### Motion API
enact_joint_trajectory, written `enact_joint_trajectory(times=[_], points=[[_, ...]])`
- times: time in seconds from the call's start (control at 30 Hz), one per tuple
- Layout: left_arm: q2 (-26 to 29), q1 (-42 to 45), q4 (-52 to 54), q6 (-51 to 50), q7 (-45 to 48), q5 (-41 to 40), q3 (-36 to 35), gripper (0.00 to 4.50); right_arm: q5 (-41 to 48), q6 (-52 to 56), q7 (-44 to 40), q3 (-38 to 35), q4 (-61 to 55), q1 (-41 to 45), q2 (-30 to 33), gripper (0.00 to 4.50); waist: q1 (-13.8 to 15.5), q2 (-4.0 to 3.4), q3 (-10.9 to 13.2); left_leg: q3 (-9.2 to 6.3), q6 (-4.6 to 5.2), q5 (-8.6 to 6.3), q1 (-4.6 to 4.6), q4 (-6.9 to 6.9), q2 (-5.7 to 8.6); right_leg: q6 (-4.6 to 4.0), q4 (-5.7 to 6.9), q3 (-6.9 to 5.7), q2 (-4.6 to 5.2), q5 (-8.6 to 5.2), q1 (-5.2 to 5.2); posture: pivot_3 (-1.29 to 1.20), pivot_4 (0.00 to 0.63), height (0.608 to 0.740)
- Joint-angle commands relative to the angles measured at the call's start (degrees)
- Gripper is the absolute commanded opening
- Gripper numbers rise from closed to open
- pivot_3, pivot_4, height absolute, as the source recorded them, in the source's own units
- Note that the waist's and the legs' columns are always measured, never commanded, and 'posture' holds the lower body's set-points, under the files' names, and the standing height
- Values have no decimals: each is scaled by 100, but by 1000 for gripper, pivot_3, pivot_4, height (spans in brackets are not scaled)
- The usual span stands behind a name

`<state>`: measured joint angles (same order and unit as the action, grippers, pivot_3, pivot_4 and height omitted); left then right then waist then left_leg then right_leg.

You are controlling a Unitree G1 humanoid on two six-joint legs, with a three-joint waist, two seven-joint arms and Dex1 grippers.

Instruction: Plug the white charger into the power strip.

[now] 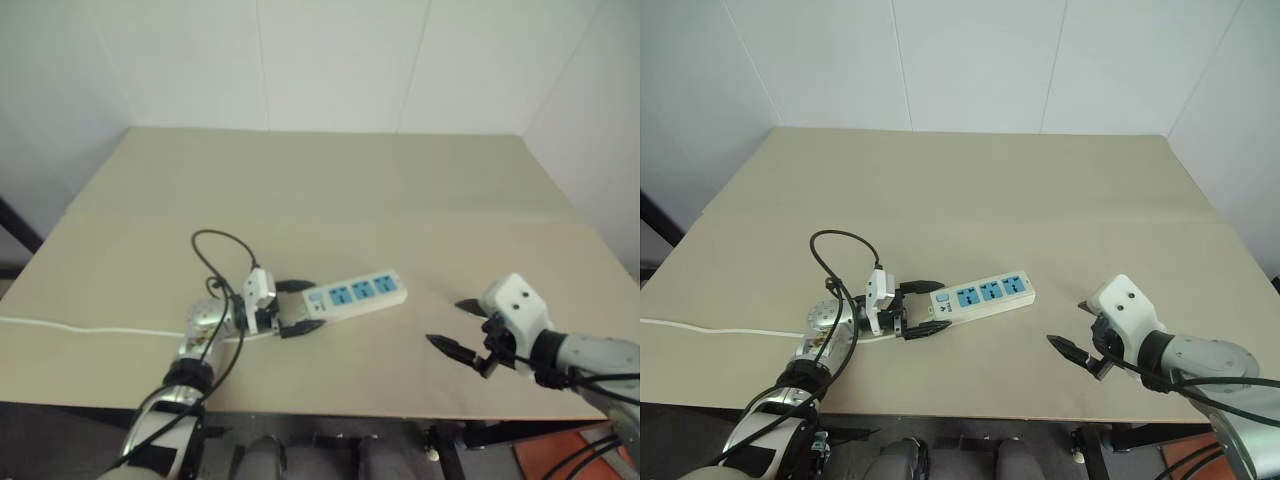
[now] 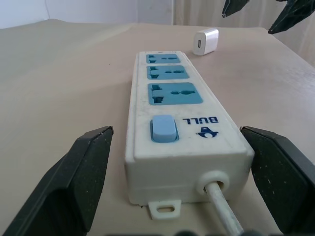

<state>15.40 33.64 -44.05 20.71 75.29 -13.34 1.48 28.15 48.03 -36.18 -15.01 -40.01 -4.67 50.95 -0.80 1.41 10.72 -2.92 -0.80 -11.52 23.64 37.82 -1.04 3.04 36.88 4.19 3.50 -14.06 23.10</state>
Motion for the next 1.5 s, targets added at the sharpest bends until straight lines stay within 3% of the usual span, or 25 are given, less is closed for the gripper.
enact_joint_trajectory(times=[0.03, 0.43, 0.57, 0.77, 0.9, 1.0, 1.13, 1.27, 1.5], points=[[70, -25, 183, 89, -131, 172, 124, 4469, -18, -13, 26, -88, -126, 50, 17, 4500, -6, 0, 0, 0, 0, 0, 0, 0, 0, 0, 0, 0, 0, 0, 0, 0, 150, 740], [-77, -284, 447, -113, -275, 225, 259, 4469, -54, 8, -71, -27, -36, 119, 133, 4500, 0, -1, -2, 1, 0, 0, -5, 0, 0, 0, 0, 1, 0, 0, -4, 0, 150, 740], [-49, -349, 528, -194, -370, 274, 316, 3335, -74, -2, -89, -23, -17, 112, 147, 4500, 4, -2, -4, 1, 0, 0, -10, 0, 1, 1, 0, 1, 0, 0, -8, 0, 150, 740], [-68, -381, 684, -333, -543, 266, 339, 3259, -97, 8, -219, 53, 65, 330, 343, 4500, 8, -3, -7, 1, 0, 0, -14, 0, 2, 1, -1, 1, 1, -1, -11, 0, 150, 740], [-4, -525, 936, -508, -505, 260, 426, 3259, -150, 170, -558, 340, 498, 1095, 983, 4500, -8, -5, -8, 3, 0, 0, -14, 0, 2, 2, -2, 3, 3, 0, -11, 0, 150, 740], [2, -607, 1136, -719, -441, 236, 526, 3259, -263, 165, -1186, 888, 1143, 1959, 1675, 4500, -11, -7, -9, 5, 0, 0, -16, 1, 1, 2, -4, 4, 4, 1, -10, 0, 150, 740], [88, -640, 1381, -994, -275, 202, 651, 3259, -1264, 348, -2517, 2900, 2423, 3901, 2227, 4500, -4, -10, -10, 6, 0, 0, -15, -4, -3, -3, -10, 0, 2, -1, -6, 0, 150, 740], [123, -537, 1453, -1116, -185, 165, 695, 3259, -2243, -28, -3478, 4167, 3336, 4989, 2038, 4500, 11, -11, -11, 3, 0, 0, 3, -4, -1, -4, -15, -4, 4, -2, 6, 0, 150, 740], [189, -252, 1248, -1082, -26, 324, 853, 3259, -3449, -223, -4081, 5153, 5010, 5955, 1220, 4500, 8, -13, -9, 3, -1, 0, 14, -2, 3, -20, -11, -5, 6, 10, 16, 0, 150, 740]])
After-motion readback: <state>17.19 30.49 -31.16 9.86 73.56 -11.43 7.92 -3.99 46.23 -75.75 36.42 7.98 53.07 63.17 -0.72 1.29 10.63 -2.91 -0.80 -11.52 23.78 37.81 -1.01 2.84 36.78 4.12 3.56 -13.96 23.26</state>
